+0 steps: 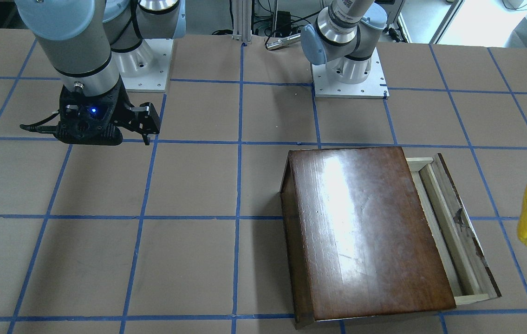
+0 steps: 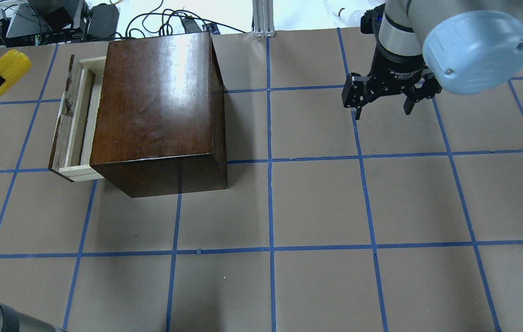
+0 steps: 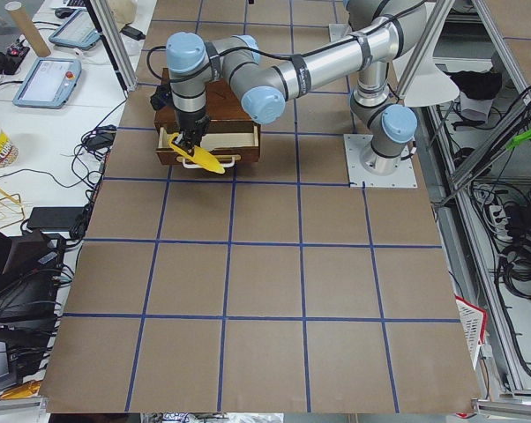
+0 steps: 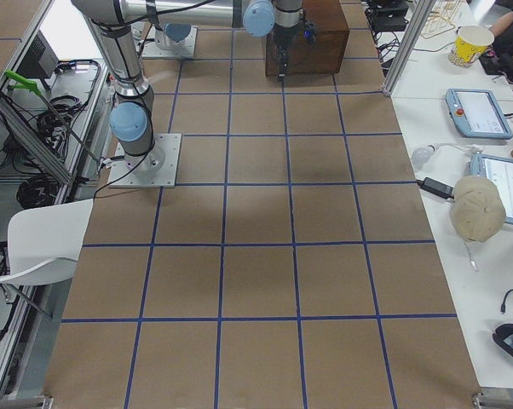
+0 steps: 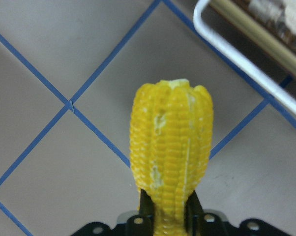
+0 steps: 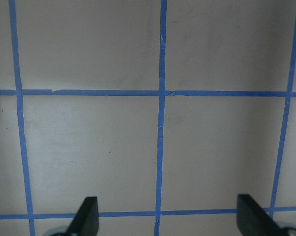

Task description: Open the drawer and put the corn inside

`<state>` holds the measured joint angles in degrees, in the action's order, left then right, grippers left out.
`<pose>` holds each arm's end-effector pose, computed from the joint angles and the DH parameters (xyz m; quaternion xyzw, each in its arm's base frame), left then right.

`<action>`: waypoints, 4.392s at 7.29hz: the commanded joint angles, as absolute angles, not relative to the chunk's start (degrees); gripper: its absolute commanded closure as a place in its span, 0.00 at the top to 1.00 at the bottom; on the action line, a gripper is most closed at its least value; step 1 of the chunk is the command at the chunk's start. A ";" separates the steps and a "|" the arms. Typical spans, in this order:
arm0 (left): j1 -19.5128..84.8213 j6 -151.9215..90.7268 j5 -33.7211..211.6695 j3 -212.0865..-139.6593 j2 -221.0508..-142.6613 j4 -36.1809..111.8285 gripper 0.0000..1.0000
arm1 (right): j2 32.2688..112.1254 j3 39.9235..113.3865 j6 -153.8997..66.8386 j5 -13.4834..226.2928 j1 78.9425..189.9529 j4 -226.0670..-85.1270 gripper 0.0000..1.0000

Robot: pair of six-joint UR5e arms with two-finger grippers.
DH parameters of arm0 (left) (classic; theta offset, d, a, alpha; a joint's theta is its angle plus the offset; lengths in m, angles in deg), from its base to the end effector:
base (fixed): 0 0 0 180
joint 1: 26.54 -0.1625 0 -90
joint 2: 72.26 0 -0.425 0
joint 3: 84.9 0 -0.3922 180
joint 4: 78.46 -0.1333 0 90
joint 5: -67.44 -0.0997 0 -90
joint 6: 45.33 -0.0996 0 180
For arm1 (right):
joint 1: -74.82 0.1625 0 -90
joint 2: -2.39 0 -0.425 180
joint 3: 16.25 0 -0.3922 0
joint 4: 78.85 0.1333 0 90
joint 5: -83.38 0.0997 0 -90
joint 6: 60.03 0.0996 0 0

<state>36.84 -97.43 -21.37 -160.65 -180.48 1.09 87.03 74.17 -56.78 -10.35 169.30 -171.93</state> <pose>0.1633 -0.6278 0.4513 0.2207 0.9736 -0.0503 0.0278 0.1674 -0.5133 0.4422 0.0115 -0.9991 -0.0213 0.0340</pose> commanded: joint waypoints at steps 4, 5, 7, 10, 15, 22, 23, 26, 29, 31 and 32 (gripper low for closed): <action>43.77 -61.36 -20.81 -161.45 -182.03 1.35 0.00 | 87.12 74.19 -56.78 -10.40 169.30 -172.01 1.00; 43.77 -58.98 -19.93 -162.67 -181.86 1.35 0.00 | 87.03 74.19 -56.78 -10.40 169.30 -171.93 1.00; 43.95 -58.95 -19.66 -165.93 -182.56 -1.36 0.00 | 87.12 74.19 -56.78 -10.48 169.30 -172.01 1.00; 45.87 -59.83 -19.57 -166.03 -183.01 -2.08 0.00 | 87.12 74.19 -56.78 -10.48 169.30 -172.01 1.00; 45.88 -60.01 -19.75 -166.20 -183.97 -2.34 1.00 | 87.03 74.19 -56.78 -10.48 169.30 -171.93 1.00; 54.19 -58.61 -22.36 -165.93 -175.56 2.38 1.00 | 87.12 74.19 -56.78 -10.48 169.30 -171.93 1.00; 58.93 -57.99 -24.65 -166.29 -174.05 3.53 1.00 | 87.12 74.19 -56.78 -10.40 169.30 -171.93 1.00; 67.48 -47.98 -25.81 -168.47 -168.53 10.92 1.00 | 87.12 74.10 -56.78 -10.40 169.30 -171.93 1.00; 68.21 -48.57 -25.55 -174.18 -159.74 13.31 1.00 | 87.03 74.19 -56.78 -10.40 169.30 -171.93 1.00; 65.14 -48.84 -25.11 -174.81 -160.50 11.29 1.00 | 87.03 74.19 -56.78 -10.48 169.30 -171.93 1.00; 65.04 -48.84 -25.19 -174.90 -160.16 11.28 1.00 | 87.12 74.19 -56.78 -10.48 169.30 -172.01 1.00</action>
